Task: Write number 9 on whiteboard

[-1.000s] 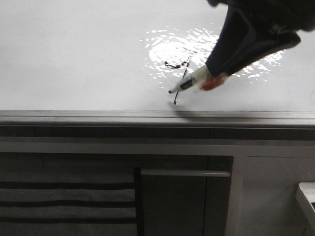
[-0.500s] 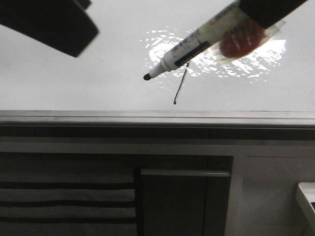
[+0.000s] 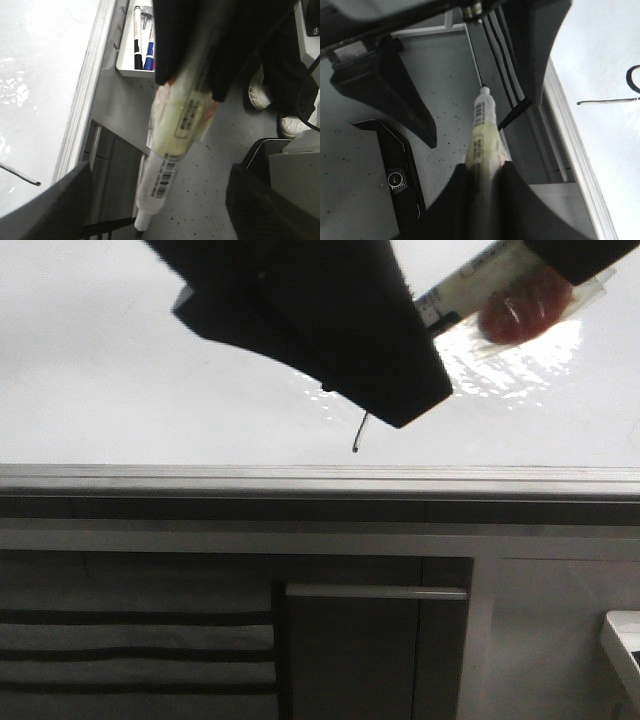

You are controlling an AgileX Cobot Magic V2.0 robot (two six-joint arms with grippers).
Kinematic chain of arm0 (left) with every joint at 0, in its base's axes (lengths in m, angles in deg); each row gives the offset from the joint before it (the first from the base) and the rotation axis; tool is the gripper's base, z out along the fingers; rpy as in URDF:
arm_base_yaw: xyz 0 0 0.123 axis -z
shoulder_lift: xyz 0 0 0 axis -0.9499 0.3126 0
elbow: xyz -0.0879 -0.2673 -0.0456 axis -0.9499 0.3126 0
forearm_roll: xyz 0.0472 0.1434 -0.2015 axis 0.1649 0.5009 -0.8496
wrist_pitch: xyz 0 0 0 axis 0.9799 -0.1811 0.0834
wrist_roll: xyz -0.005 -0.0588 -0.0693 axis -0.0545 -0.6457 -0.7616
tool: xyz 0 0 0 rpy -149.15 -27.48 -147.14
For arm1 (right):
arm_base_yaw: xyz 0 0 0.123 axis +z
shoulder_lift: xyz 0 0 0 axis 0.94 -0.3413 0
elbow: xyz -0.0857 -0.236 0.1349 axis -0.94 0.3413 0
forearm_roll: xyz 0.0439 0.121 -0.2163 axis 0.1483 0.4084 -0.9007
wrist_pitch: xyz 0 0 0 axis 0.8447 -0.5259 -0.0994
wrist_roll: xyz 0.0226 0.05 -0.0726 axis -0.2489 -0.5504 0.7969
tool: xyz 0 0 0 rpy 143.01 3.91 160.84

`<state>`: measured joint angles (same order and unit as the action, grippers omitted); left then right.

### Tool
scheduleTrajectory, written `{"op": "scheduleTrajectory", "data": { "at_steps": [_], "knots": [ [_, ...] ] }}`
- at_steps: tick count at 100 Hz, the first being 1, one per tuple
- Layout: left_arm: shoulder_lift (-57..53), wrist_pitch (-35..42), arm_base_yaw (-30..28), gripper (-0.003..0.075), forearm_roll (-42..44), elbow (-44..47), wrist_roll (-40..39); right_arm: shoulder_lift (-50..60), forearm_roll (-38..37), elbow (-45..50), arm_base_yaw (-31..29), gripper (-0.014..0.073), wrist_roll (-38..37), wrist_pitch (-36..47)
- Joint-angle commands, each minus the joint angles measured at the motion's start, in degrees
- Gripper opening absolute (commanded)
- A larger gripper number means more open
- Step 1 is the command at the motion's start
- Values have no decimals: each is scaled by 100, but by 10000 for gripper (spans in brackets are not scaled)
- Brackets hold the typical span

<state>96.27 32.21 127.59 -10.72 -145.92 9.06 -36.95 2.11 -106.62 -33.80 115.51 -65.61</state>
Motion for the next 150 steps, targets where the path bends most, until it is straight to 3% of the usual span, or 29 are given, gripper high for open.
{"op": "scheduleTrajectory", "data": {
  "at_steps": [1, 8, 31, 45, 91, 115, 124, 134, 150],
  "knots": [
    [-149, 329, 52, 511, -162, -205, -11, 88, 80, -190, -42, -45, 64, 269],
    [-149, 368, 52, 489, -162, -205, -11, 88, 80, -190, -42, -46, 64, 269],
    [-139, 371, 52, 273, -162, -205, -11, 88, 92, -190, -42, -46, 64, 293],
    [-139, 370, 52, 192, -162, -205, -11, 88, 155, -190, -42, -45, 64, 336],
    [-139, 358, 52, 138, -162, -205, -11, 88, 328, -190, -42, -45, 64, 513],
    [-139, 358, 52, -17, -155, -205, -11, 88, 328, -190, -42, -45, 64, 443],
    [-139, 358, 52, -20, -155, -205, -11, 88, 317, -190, -42, -40, 64, 430],
    [-139, 358, 52, -20, -125, -205, -11, 88, 305, -190, -42, 44, 64, 421],
    [-192, 253, -115, -20, 34, -205, -91, 113, 57, -194, -66, 308, -33, 371]
  ]
}}
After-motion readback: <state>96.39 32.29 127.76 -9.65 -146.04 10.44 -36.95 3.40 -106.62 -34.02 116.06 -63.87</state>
